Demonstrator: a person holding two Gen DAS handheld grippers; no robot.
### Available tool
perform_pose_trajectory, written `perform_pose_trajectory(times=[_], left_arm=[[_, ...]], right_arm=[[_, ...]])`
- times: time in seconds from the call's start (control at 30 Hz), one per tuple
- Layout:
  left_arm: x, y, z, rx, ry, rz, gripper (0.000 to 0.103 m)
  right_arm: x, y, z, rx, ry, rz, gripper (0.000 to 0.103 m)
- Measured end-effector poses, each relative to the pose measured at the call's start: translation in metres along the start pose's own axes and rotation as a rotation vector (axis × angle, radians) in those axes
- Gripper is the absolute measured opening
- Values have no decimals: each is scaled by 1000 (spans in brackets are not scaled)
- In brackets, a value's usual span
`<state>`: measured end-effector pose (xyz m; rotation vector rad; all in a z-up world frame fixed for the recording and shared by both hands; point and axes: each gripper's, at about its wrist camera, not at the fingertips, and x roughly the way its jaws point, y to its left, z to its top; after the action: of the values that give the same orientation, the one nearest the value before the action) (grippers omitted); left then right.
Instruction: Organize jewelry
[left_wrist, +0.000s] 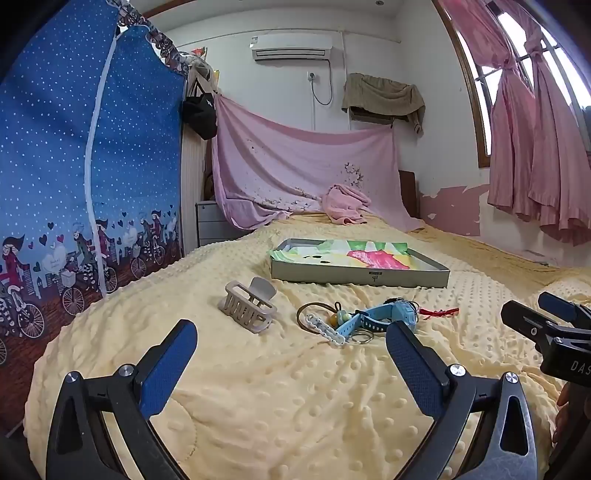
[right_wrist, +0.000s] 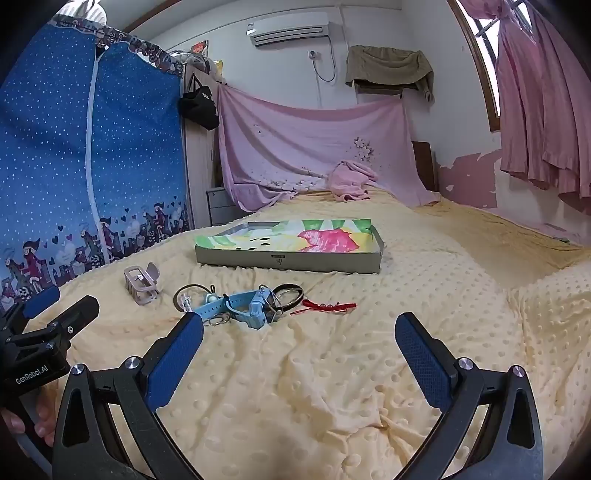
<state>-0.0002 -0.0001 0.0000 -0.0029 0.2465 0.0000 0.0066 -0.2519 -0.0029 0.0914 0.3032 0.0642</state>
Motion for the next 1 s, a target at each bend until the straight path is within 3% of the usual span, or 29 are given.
perform_pose_trajectory(times=[1.0], left_arm=[[0,0,0,-1,-3,0,103]], right_arm=[[-2,0,1,-6,4,-1,102]])
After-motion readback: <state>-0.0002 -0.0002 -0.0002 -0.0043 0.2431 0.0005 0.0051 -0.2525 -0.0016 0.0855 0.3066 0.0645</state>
